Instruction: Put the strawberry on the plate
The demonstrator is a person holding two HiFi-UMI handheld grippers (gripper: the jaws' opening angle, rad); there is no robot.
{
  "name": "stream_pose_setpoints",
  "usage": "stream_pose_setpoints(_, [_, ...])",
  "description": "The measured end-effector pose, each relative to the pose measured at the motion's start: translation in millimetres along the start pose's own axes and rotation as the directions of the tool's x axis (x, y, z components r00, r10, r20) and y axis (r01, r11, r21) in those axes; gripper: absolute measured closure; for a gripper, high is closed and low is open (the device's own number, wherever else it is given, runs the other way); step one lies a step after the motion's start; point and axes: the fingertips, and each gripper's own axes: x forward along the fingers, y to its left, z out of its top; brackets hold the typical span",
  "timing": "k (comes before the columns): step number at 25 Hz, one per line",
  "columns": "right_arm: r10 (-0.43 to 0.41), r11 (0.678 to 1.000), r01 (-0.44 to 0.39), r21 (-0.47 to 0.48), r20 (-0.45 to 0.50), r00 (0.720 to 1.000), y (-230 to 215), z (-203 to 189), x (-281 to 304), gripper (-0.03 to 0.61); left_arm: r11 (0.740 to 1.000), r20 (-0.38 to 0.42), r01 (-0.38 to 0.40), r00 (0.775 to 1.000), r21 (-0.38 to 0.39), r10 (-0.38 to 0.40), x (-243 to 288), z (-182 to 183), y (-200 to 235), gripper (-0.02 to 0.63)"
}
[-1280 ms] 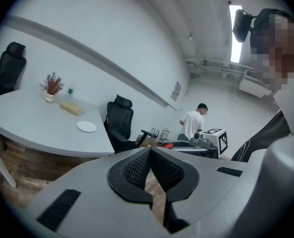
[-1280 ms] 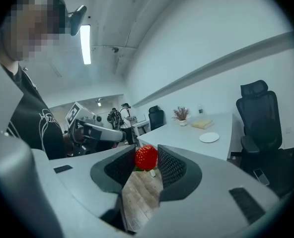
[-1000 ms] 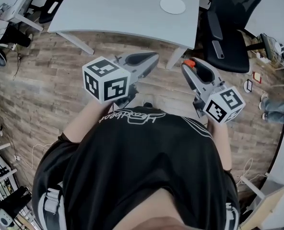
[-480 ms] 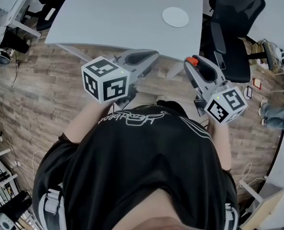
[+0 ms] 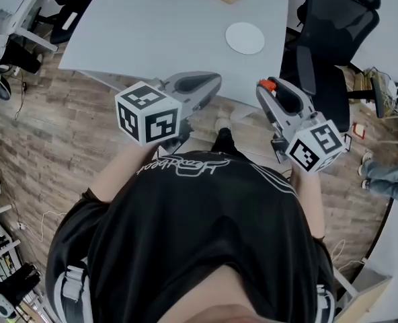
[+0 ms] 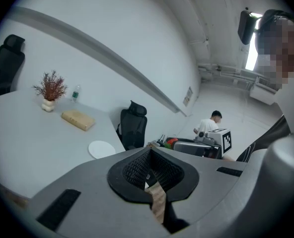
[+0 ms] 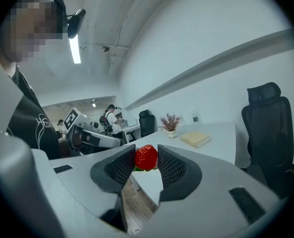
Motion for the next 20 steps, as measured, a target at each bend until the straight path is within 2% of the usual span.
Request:
stream_pose_setpoints(13, [0.054, 0.999, -0.053, 0.008, -0.066, 0.996, -113.8, 17.1, 60.4, 0.445, 0.996, -0.022, -0.046, 0.999, -0.080, 0.044, 90.2, 33.7, 72.3, 0.607])
stream_pose_setpoints(20, [0.055, 0.998, -0.053, 0.018, -0.084, 0.995, -154.5, 16.8, 88.9, 0.445, 0.990, -0.034, -0.064, 0.998, -0.128, 0.060, 117.3, 38.4, 107.2, 0.607])
